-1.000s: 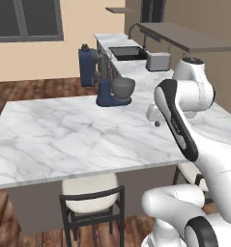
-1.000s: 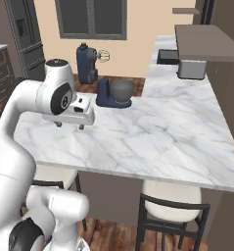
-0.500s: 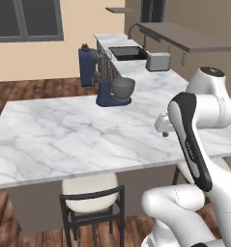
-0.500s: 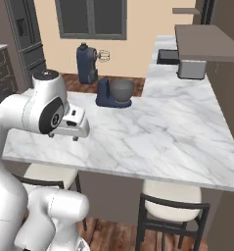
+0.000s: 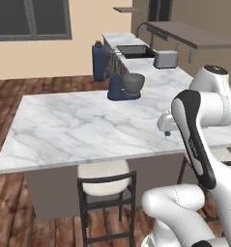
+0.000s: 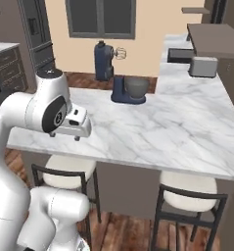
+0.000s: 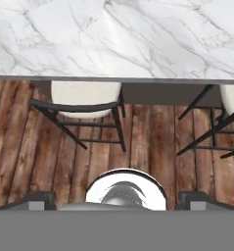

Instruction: Close the stand mixer head.

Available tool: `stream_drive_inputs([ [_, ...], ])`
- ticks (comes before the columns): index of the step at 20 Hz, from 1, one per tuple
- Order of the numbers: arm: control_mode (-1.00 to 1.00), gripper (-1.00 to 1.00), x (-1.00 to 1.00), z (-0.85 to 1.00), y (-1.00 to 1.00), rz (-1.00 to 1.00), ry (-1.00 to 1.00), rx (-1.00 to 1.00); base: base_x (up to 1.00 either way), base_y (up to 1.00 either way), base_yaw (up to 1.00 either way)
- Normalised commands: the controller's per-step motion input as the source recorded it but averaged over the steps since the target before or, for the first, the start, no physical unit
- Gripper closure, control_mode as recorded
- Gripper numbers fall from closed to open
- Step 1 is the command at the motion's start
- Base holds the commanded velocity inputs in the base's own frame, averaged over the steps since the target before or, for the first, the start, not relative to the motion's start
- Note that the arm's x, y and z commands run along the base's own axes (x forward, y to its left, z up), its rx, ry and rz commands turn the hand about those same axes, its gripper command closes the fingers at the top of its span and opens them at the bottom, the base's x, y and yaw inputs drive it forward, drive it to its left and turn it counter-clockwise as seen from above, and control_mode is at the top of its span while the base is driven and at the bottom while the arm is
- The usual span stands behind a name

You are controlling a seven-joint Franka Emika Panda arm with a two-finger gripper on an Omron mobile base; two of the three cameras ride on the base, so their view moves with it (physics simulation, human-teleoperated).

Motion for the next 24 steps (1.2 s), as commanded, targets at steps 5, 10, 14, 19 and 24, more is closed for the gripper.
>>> stream_drive_inputs([
  [5, 1.0, -1.0, 0.0, 0.0, 0.0, 0.0, 0.0, 0.0, -0.01, 1.0, 0.16],
  [10, 1.0, -1.0, 0.0, 0.0, 0.0, 0.0, 0.0, 0.0, 0.0, 1.0, 0.09],
  [14, 1.0, -1.0, 0.0, 0.0, 0.0, 0.0, 0.0, 0.0, 0.0, 1.0, 0.0],
  [19, 1.0, -1.0, 0.0, 0.0, 0.0, 0.0, 0.0, 0.0, 0.0, 1.0, 0.0],
  [24, 1.0, -1.0, 0.0, 0.0, 0.0, 0.0, 0.0, 0.0, 0.04, 1.0, 0.0],
])
